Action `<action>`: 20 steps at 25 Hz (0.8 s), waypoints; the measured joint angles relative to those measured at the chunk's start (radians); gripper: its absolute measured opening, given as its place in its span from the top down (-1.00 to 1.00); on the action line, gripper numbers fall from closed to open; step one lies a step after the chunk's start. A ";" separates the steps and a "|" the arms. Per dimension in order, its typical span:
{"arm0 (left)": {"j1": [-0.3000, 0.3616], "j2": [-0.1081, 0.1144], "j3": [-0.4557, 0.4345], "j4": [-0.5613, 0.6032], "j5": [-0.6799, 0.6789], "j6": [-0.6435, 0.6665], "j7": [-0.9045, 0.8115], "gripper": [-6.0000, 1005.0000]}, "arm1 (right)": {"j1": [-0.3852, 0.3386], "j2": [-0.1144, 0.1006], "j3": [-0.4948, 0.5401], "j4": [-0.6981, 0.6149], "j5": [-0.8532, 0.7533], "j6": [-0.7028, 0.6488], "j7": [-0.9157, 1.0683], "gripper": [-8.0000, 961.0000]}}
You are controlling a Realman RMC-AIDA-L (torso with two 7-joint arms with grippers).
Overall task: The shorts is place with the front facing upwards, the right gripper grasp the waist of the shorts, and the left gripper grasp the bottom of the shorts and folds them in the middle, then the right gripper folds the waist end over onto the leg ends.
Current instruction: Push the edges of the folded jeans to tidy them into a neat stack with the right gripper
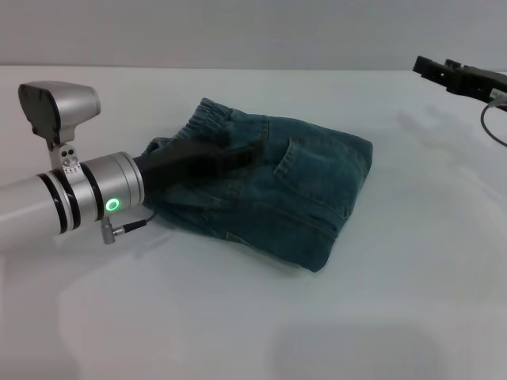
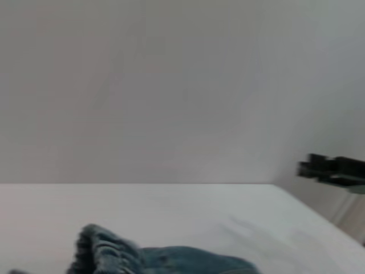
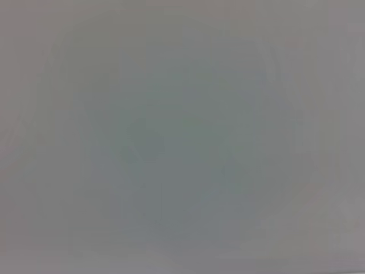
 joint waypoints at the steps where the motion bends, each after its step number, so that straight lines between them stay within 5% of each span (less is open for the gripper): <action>1: 0.000 0.000 -0.002 0.000 0.000 -0.038 0.000 -0.61 | 0.000 0.001 0.000 0.002 0.000 -0.006 -0.002 -0.31; 20: -0.012 0.001 -0.018 0.025 -0.013 -0.269 0.107 -0.62 | -0.019 0.002 0.011 -0.013 0.061 -0.168 -0.054 -0.31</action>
